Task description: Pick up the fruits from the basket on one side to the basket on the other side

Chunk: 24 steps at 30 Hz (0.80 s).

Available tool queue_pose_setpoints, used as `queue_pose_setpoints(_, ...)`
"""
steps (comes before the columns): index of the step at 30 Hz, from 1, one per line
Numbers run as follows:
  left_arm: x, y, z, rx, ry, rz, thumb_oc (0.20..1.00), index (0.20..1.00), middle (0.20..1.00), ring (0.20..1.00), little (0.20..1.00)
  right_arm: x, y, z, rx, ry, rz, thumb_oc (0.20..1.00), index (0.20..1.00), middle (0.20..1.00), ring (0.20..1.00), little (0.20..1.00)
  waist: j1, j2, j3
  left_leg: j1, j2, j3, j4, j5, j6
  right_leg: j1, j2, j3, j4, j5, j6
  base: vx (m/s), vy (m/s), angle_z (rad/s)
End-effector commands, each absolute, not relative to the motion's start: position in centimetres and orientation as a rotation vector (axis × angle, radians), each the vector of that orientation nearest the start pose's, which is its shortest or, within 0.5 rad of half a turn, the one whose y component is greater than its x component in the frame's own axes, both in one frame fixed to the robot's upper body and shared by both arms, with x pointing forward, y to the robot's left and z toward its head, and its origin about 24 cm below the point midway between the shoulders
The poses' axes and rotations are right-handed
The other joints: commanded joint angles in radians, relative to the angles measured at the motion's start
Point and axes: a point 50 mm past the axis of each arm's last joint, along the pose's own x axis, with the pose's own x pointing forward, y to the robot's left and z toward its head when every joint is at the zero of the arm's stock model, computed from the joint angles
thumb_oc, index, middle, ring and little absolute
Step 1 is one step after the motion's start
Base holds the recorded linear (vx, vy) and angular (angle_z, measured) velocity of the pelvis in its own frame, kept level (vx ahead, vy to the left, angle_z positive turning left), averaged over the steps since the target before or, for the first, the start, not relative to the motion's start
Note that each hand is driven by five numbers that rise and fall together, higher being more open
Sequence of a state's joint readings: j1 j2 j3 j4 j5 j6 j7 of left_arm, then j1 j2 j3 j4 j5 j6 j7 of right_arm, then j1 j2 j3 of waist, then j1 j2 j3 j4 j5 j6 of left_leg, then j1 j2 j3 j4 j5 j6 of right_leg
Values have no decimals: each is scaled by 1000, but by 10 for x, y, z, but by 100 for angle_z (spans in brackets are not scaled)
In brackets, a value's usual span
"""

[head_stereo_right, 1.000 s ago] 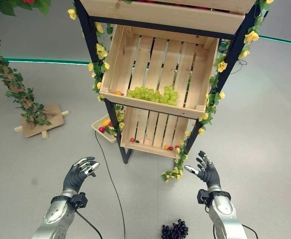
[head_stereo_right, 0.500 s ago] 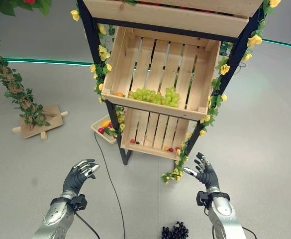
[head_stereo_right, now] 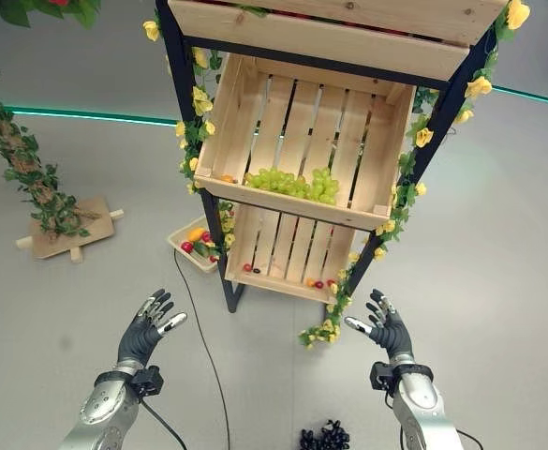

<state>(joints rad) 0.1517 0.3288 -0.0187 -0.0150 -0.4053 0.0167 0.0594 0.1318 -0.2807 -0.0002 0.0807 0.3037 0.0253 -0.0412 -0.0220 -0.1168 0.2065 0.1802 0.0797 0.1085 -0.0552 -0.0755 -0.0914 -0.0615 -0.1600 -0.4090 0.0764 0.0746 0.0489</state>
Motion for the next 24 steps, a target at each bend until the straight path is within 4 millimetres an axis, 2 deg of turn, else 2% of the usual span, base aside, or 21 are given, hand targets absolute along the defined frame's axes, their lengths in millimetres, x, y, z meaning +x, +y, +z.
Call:
queue_pose_setpoints(1, 230, 216, 39, -13, 62, 42, 1000, 1000, 1000, 1000, 1000, 229, -223, 27, 23, 84, -141, 1000, 1000, 1000, 1000, 1000, -9, 19, 20, -56, -50, 17, -32, -14, 116, -57, -54, 58, 83, 37, 163, -262, 16, -32)
queue_pose_setpoints(2, 232, 215, 38, -6, 71, 37, 1000, 1000, 1000, 1000, 1000, 225, -226, 25, 17, 95, -157, 1000, 1000, 1000, 1000, 1000, 4, 28, 17, -73, -19, 55, -27, -5, 113, -30, -83, 5, 127, -13, 147, -150, 31, -42)
queue_pose_setpoints(3, 232, 215, 38, -6, 71, 36, 1000, 1000, 1000, 1000, 1000, 225, -227, 25, 16, 95, -158, 1000, 1000, 1000, 1000, 1000, 6, 28, 18, -72, -19, 57, -26, -6, 112, -31, -84, 6, 130, -15, 147, -214, 36, -83)
queue_pose_setpoints(4, 233, 213, 38, -6, 71, 29, 1000, 1000, 1000, 1000, 1000, 225, -228, 24, 11, 101, -163, 1000, 1000, 1000, 1000, 1000, 13, 30, 14, -82, -9, 77, -25, -2, 110, -14, -107, -25, 145, -24, 144, -209, 22, -87)
queue_pose_setpoints(5, 235, 210, 38, -15, 69, 22, 1000, 1000, 1000, 1000, 1000, 225, -230, 24, 1, 100, -175, 1000, 1000, 1000, 1000, 1000, 17, 35, 2, -100, 7, 119, -21, 7, 110, 22, -154, -52, 179, -30, 141, -210, 25, -75)
queue_pose_setpoints(6, 235, 210, 38, -15, 69, 21, 1000, 1000, 1000, 1000, 1000, 225, -230, 24, 1, 100, -176, 1000, 1000, 1000, 1000, 1000, 19, 34, 3, -100, 6, 120, -21, 6, 110, 20, -156, -49, 181, -31, 141, -191, 39, -27)
queue_pose_setpoints(9, 241, 206, 40, -30, 59, 21, 1000, 1000, 1000, 1000, 1000, 230, -231, 30, 5, 71, -193, 1000, 1000, 1000, 1000, 1000, 29, 37, -14, -120, 17, 195, -5, 17, 114, 72, -222, -89, 235, -8, 155, -193, 27, -41)
queue_pose_setpoints(10, 245, 204, 44, -29, 45, 18, 1000, 1000, 1000, 1000, 1000, 235, -230, 34, 3, 55, -185, 1000, 1000, 1000, 1000, 1000, 31, 37, -29, -126, 26, 236, 4, 3, 114, 120, -257, -109, 266, 8, 183, -181, 12, -82)
queue_pose_setpoints(11, 245, 204, 44, -30, 44, 18, 1000, 1000, 1000, 1000, 1000, 235, -230, 34, 3, 55, -186, 1000, 1000, 1000, 1000, 1000, 33, 36, -28, -125, 25, 238, 6, 0, 115, 119, -258, -106, 265, 11, 185, -178, -14, -71)
queue_pose_setpoints(12, 247, 203, 45, -33, 41, 13, 1000, 1000, 1000, 1000, 1000, 236, -231, 36, -3, 47, -186, 1000, 1000, 1000, 1000, 1000, 32, 35, -36, -133, 28, 263, 14, 1, 116, 135, -270, -113, 263, 35, 191, -193, -46, -102)
queue_pose_setpoints(13, 250, 200, 49, -40, 25, 1, 1000, 1000, 1000, 1000, 1000, 239, -232, 41, -9, 30, -190, 1000, 1000, 1000, 1000, 1000, 30, 28, -55, -149, 32, 328, 25, 7, 118, 179, -283, -151, 244, 82, 204, -194, -50, -94)
queue_pose_setpoints(14, 250, 200, 49, -40, 25, 1, 1000, 1000, 1000, 1000, 1000, 239, -232, 41, -9, 30, -191, 1000, 1000, 1000, 1000, 1000, 32, 28, -54, -149, 33, 331, 27, 5, 118, 180, -282, -149, 240, 85, 204, -246, -81, -153)
queue_pose_setpoints(15, 251, 198, 51, -48, 17, 0, 1000, 1000, 1000, 1000, 1000, 243, -233, 46, -12, 13, -193, 1000, 1000, 1000, 1000, 1000, 33, 24, -66, -153, 39, 393, 39, 5, 122, 204, -280, -205, 214, 106, 213, -117, -39, -147)
queue_pose_setpoints(16, 251, 198, 51, -48, 17, 0, 1000, 1000, 1000, 1000, 1000, 243, -233, 46, -11, 12, -193, 1000, 1000, 1000, 1000, 1000, 36, 24, -66, -153, 40, 396, 41, 3, 121, 204, -279, -203, 211, 108, 213, -154, -59, -170)
queue_pose_setpoints(17, 251, 199, 52, -51, 11, 2, 1000, 1000, 1000, 1000, 1000, 244, -233, 48, -19, 3, -190, 1000, 1000, 1000, 1000, 1000, 36, 26, -67, -149, 50, 426, 52, -2, 123, 200, -267, -226, 214, 89, 213, -69, -41, -150)
queue_pose_setpoints(18, 250, 204, 55, -52, -1, 17, 1000, 1000, 1000, 1000, 1000, 246, -231, 50, -32, -5, -172, 1000, 1000, 1000, 1000, 1000, 46, 32, -71, -137, 66, 484, 88, -17, 126, 206, -255, -313, 196, 25, 200, -66, -53, -128)
queue_pose_setpoints(19, 250, 204, 55, -52, -1, 18, 1000, 1000, 1000, 1000, 1000, 246, -231, 50, -32, -5, -171, 1000, 1000, 1000, 1000, 1000, 47, 32, -68, -136, 70, 486, 96, -20, 123, 210, -251, -314, 192, 22, 199, -68, -213, -165)
queue_pose_setpoints(20, 249, 205, 57, -63, -12, 21, 1000, 1000, 1000, 1000, 1000, 248, -229, 54, -63, -18, -151, 1000, 1000, 1000, 1000, 1000, 38, 32, -59, -137, 96, 514, 154, -23, 109, 203, -235, -307, 125, -11, 174, -36, -195, -172)
queue_pose_setpoints(22, 248, 205, 58, -75, -18, 27, 1000, 1000, 1000, 1000, 1000, 247, -229, 57, -65, -29, -148, 1000, 1000, 1000, 1000, 1000, 34, 38, -57, -141, 118, 527, 179, -21, 99, 198, -227, -290, 98, -36, 163, -41, -239, -179)
queue_pose_setpoints(24, 249, 205, 59, -99, -34, 44, 1000, 1000, 1000, 1000, 1000, 246, -231, 64, -80, -64, -155, 1000, 1000, 1000, 1000, 1000, 12, 58, -55, -151, 163, 557, 228, -10, 73, 200, -192, -260, 39, -75, 140, -41, -304, -107)
